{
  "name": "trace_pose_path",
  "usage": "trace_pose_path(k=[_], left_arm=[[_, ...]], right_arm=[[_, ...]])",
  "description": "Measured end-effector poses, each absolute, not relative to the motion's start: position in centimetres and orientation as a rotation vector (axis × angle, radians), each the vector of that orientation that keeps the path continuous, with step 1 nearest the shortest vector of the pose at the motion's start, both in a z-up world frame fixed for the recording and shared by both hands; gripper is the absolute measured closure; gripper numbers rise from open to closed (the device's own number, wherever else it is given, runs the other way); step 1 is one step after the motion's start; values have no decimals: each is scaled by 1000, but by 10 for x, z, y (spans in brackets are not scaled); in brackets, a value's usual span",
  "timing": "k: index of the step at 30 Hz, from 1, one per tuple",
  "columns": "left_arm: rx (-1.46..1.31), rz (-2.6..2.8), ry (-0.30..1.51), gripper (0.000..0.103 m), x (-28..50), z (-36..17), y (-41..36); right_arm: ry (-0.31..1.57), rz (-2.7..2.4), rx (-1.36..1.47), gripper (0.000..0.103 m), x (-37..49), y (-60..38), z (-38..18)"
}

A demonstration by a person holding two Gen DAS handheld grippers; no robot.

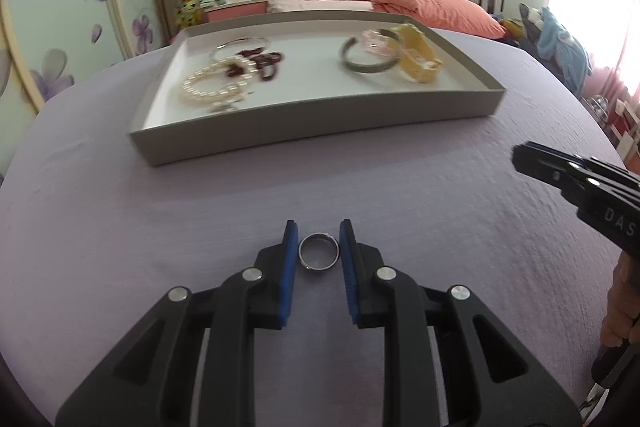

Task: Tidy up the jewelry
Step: 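Carry the earring and ring over the tray and open the right tool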

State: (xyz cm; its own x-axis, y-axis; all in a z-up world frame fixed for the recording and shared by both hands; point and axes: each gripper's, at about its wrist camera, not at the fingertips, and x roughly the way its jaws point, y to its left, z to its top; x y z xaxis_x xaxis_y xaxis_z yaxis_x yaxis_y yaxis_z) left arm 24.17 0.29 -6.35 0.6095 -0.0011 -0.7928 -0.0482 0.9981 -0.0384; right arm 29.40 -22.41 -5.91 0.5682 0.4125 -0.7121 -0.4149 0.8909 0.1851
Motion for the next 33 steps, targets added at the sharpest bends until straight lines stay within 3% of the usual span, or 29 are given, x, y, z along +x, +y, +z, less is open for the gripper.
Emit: trace_pose_path(k=[18, 33], left_arm=[[-170, 110, 868, 82, 224, -47, 61], [-233, 107, 669, 82, 273, 17, 79]], right_arm=[[825, 559, -81, 89, 283, -182, -51], [656, 451, -73, 89, 355, -162, -10]])
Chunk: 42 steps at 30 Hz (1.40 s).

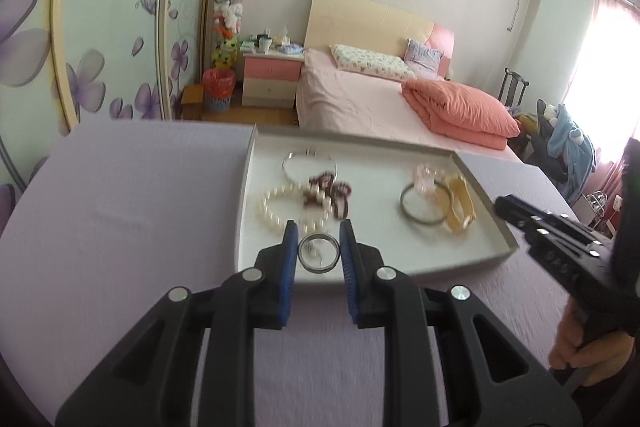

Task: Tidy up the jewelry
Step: 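Carry the earring and ring over the tray and open the right tool, then lower the silver ring into the tray and open the left tool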

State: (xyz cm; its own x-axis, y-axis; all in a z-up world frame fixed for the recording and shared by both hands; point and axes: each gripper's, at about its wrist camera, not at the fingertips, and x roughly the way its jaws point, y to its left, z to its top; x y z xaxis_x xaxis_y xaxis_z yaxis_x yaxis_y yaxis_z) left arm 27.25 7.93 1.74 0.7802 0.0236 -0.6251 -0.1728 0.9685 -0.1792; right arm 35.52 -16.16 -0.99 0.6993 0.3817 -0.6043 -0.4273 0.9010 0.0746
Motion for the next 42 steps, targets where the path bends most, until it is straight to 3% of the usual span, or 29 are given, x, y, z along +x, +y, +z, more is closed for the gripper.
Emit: trace_pose_path(k=[16, 19, 24, 42], left_arm=[[-225, 76, 685, 82, 341, -2, 73], [-230, 68, 691, 82, 347, -7, 71], [-237, 44, 699, 82, 352, -15, 66], [-198, 19, 736, 81, 380, -31, 51]], right_arm=[[731, 435, -56, 86, 405, -151, -42], [732, 423, -32, 52, 403, -160, -41], [669, 397, 7, 35, 389, -178, -33], [654, 398, 12, 34, 388, -182, -28]])
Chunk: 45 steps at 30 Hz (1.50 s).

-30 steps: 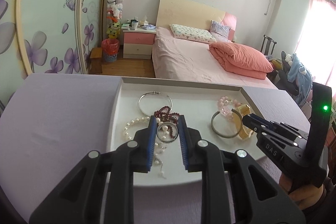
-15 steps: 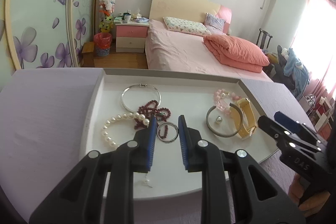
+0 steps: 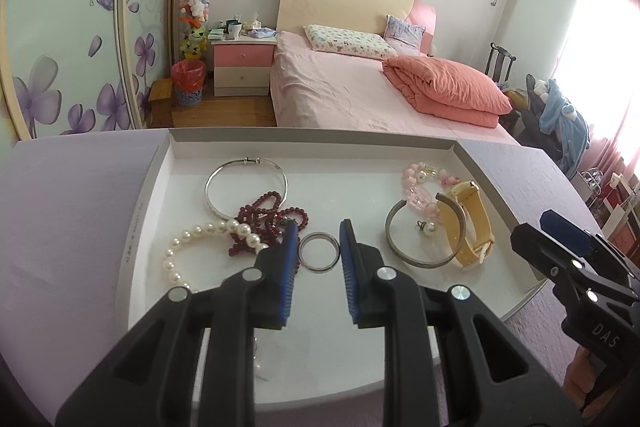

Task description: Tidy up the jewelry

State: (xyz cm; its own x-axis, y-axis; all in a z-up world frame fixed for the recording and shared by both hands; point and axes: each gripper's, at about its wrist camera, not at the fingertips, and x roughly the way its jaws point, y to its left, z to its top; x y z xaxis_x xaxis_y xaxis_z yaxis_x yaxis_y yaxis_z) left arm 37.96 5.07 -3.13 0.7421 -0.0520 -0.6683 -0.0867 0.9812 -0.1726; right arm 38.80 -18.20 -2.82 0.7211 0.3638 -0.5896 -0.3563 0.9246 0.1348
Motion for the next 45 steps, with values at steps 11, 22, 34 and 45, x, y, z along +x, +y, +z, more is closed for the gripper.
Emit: trace_pose_path(k=[11, 22, 34, 45], left_arm=[[-209, 33, 743, 63, 382, -35, 52], [-254, 62, 704, 17, 363, -24, 64], [-271, 155, 679, 2, 294, -6, 92], [-259, 177, 610, 2, 230, 6, 86]], right_arm=[[656, 394, 15, 34, 388, -183, -32], [641, 390, 4, 10, 381, -185, -32], [641, 385, 8, 1, 358, -184, -31], [603, 382, -34, 1, 316, -176, -21]])
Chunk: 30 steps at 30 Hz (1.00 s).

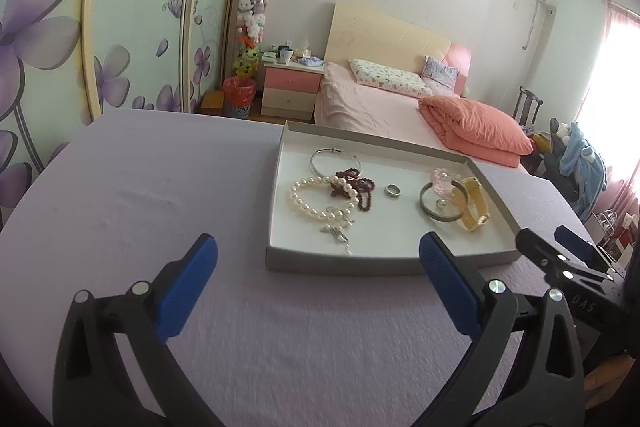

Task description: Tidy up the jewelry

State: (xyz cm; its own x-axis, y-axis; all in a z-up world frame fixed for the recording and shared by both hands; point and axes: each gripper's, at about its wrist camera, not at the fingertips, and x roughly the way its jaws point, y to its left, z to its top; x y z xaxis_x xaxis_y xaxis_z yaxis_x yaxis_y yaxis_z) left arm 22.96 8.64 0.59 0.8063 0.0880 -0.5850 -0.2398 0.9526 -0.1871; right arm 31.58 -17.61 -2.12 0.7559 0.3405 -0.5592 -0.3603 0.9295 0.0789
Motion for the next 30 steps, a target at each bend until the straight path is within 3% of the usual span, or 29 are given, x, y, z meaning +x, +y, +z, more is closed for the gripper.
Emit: trace_pose_path(k=[30], left_arm=[[-163, 117, 491, 2, 185, 12, 58]], right_arm=[[515, 440, -31, 1, 258, -179, -16]])
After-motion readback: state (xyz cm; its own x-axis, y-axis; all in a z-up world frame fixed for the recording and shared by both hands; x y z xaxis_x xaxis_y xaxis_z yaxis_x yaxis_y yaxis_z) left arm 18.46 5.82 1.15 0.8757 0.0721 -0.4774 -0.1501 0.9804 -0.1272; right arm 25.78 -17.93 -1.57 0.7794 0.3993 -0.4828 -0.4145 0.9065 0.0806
